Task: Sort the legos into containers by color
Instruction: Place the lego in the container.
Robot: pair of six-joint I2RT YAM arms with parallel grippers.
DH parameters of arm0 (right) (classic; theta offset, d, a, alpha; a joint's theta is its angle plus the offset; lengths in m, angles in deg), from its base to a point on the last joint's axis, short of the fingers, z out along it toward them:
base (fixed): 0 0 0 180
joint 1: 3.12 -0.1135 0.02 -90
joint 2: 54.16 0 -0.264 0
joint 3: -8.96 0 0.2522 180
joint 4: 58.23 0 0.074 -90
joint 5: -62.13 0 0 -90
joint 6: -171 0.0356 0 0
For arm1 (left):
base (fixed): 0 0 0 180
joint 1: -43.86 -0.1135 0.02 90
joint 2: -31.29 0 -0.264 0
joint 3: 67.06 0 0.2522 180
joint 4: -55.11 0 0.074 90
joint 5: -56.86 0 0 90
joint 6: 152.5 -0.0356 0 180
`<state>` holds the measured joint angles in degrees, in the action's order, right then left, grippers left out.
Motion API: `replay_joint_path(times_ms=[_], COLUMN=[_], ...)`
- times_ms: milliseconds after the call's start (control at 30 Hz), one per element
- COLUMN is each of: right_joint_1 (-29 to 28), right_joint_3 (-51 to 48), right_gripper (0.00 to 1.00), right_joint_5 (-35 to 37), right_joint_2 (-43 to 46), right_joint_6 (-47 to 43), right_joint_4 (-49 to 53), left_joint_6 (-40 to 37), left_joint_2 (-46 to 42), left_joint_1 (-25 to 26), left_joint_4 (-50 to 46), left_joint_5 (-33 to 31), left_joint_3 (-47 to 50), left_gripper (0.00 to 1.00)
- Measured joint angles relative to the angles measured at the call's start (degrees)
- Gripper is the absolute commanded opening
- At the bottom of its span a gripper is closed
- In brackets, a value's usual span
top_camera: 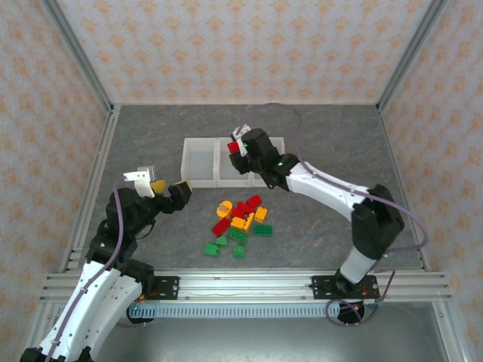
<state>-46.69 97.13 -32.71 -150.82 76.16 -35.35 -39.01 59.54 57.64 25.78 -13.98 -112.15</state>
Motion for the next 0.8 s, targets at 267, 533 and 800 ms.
replay_joint_path(times_ms=[267,533,800], right_joint_1=[0.02,0.02,0.24], right_joint_3=[4.9,12.61,19.56], right_gripper=[0.33,0.7,0.89], right_joint_5=[-0.83,0.26,2.97], right_joint_2=[-9.05,-14.29,-15.41], right_joint_6=[4.83,6.75,11.72], right_joint_4=[-0.04,2.89,11.96], left_joint_6=[0.0,0.02,0.0], left_joint_2=[0.02,0.63,0.92], left_joint_1=[0.0,0.0,0.0], left_joint_4=[0.0,0.0,0.02], left_joint_5=[0.13,0.2,0.42], left_joint_3=[0.0,0.0,0.0], left_gripper=[0.99,0.99,0.99])
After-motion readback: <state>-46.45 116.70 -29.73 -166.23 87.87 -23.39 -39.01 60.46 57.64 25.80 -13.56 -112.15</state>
